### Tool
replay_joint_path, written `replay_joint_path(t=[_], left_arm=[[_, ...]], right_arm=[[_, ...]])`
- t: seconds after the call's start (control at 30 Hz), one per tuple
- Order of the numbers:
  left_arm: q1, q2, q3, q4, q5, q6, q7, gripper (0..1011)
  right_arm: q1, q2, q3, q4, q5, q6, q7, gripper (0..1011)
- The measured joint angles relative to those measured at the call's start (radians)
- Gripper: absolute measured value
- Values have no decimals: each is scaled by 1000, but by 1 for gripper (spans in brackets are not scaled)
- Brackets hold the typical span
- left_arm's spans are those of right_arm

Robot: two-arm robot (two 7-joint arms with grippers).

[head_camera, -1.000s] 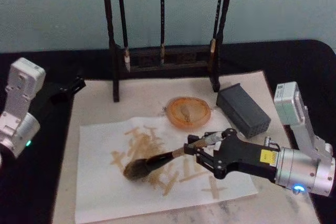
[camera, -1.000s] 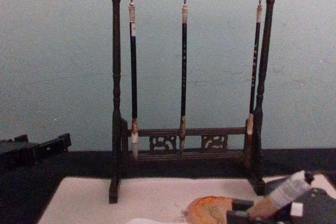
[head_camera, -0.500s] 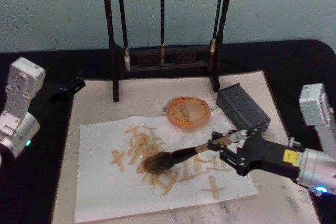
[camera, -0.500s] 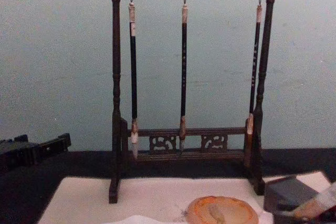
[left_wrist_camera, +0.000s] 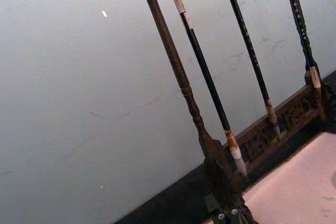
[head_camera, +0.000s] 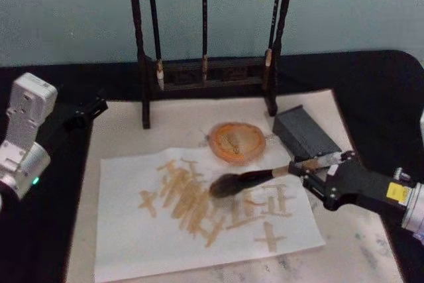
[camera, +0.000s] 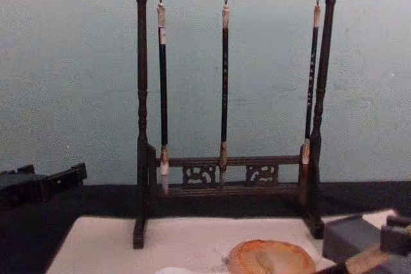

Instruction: Pick up the brush from the inkstone, write on the paper, then place the brush back to its original position.

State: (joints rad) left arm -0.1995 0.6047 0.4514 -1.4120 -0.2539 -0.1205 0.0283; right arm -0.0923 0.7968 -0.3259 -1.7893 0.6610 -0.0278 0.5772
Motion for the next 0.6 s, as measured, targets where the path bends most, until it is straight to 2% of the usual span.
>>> replay_joint_path(t=[0.13,0.27,0.47,0.5,0.6], left_arm=[[0,0,0,0,0,0,0,1002],[0,0,0,0,0,0,0,1002],[0,0,0,0,0,0,0,1002],[0,0,0,0,0,0,0,1002],[0,0,0,0,0,0,0,1002]], right_arm=[[3,-8,12,-8,0,-7,3,166],[28,-24,5,-10,-6,-7,16,166],[78,-56,-35,-9,-27,5,37,164],[99,-70,-56,0,-33,12,46,165],[118,-82,-75,9,-39,19,54,166]])
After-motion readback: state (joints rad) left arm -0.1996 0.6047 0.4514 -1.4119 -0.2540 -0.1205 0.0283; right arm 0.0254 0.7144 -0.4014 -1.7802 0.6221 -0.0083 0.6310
